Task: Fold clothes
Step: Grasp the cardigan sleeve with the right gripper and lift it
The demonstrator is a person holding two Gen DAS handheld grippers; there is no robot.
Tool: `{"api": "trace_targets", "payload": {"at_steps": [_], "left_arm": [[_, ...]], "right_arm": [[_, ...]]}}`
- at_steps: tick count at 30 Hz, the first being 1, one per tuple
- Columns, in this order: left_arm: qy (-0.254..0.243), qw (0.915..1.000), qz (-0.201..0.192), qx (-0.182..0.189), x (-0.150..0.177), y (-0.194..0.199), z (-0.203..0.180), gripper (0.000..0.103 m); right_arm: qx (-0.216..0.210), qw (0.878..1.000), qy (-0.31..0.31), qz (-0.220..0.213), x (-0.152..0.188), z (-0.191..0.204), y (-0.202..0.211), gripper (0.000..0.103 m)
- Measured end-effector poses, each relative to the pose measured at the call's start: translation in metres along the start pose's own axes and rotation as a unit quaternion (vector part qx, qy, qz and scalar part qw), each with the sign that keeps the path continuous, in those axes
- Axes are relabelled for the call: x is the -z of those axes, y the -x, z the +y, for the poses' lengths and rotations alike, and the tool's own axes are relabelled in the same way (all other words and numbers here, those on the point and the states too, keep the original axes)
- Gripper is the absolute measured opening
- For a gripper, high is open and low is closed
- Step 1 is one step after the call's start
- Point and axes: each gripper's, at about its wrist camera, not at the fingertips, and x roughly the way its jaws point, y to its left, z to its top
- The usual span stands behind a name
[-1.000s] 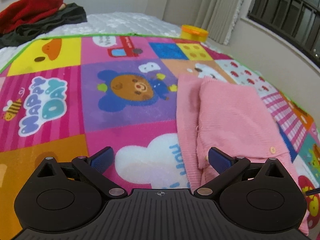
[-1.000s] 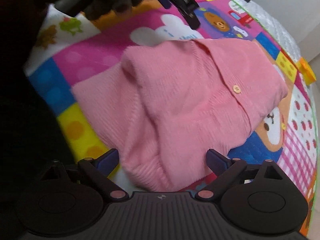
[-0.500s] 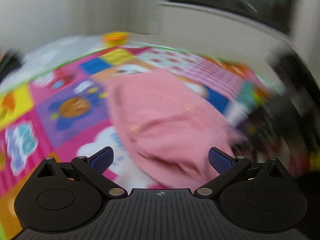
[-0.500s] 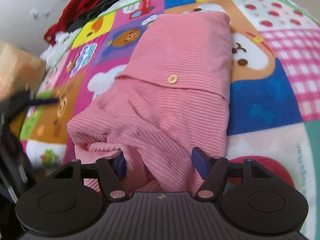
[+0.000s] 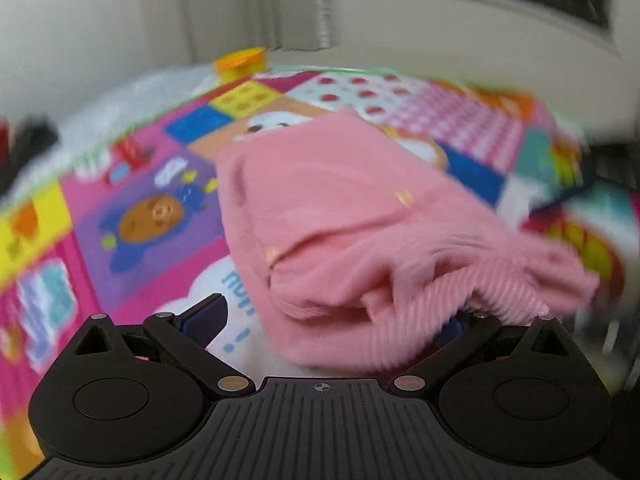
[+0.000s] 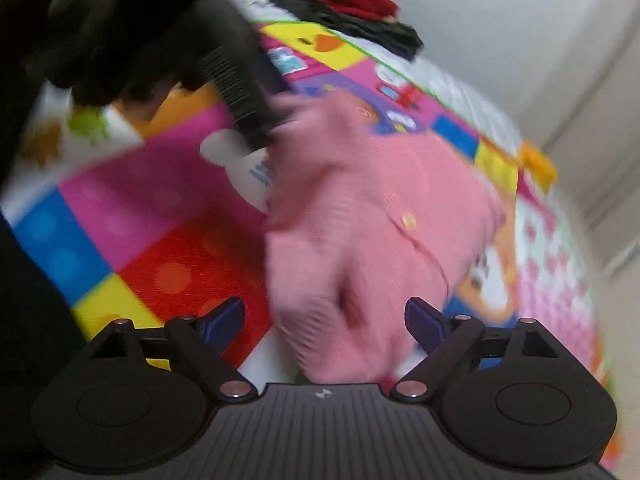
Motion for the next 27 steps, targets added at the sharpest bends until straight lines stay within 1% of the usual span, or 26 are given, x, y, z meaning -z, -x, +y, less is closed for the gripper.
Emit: {"api": "trace_targets", "payload": {"at_steps": [2,3,4,5,6,8,11,12,15,19,21,22,24,26,27], "left_arm": [[0.031,0.9993,-0.005,0.021,-0.006,-0.002,0.011,0.103],[0.043,0.9986,-0.007,0.031,-0.009,-0.002,0.015,0.103],[0.055,0.9976,-0.009,0.041,-0.012,-0.002,0.019,0.103],[0.063,0.9970,-0.012,0.042,-0.010,0.003,0.024,0.103],[0.071,0.9965,-0.015,0.042,-0.008,0.008,0.029,0.103],[0.086,0.9952,-0.021,0.042,-0.004,0.019,0.038,0.103],[0.109,0.9927,-0.030,0.042,0.002,0.035,0.052,0.103],[0.116,0.9918,-0.033,0.042,0.004,0.040,0.057,0.103],[0.139,0.9885,-0.042,0.042,0.010,0.057,0.072,0.103],[0.156,0.9867,-0.027,0.038,-0.009,0.025,0.059,0.103],[0.164,0.9857,-0.019,0.035,-0.019,0.009,0.053,0.103],[0.177,0.9833,-0.028,0.031,-0.022,-0.002,0.048,0.103],[0.223,0.9721,-0.058,0.044,-0.018,-0.010,0.050,0.103],[0.242,0.9645,-0.072,0.079,-0.013,-0.013,0.061,0.103],[0.240,0.9646,-0.081,0.073,-0.011,-0.010,0.068,0.103]], "right_arm": [[0.028,0.999,0.007,-0.015,-0.013,0.006,-0.016,0.088],[0.042,0.999,0.010,-0.023,-0.020,0.008,-0.025,0.083],[0.055,0.998,0.012,-0.028,-0.026,0.010,-0.033,0.076],[0.062,0.998,0.007,-0.026,-0.033,0.007,-0.041,0.055],[0.066,0.998,0.001,-0.023,-0.039,0.004,-0.048,0.042],[0.044,0.999,-0.013,-0.014,-0.047,-0.003,-0.050,0.030],[0.014,1.000,0.021,0.006,-0.048,0.008,-0.034,0.025],[-0.001,0.999,0.029,0.017,-0.047,0.011,-0.027,0.024],[-0.058,0.996,0.029,0.055,-0.042,0.014,-0.004,0.023],[-0.120,0.987,0.026,0.103,-0.047,0.012,0.027,0.023],[-0.132,0.982,0.047,0.122,-0.055,0.012,0.040,0.023],[-0.134,0.980,0.064,0.129,-0.062,0.011,0.044,0.023],[-0.132,0.977,0.101,0.137,-0.077,0.002,0.049,0.023],[-0.127,0.975,0.123,0.136,-0.097,-0.012,0.041,0.023],[-0.124,0.974,0.130,0.135,-0.107,-0.020,0.035,0.024]]}}
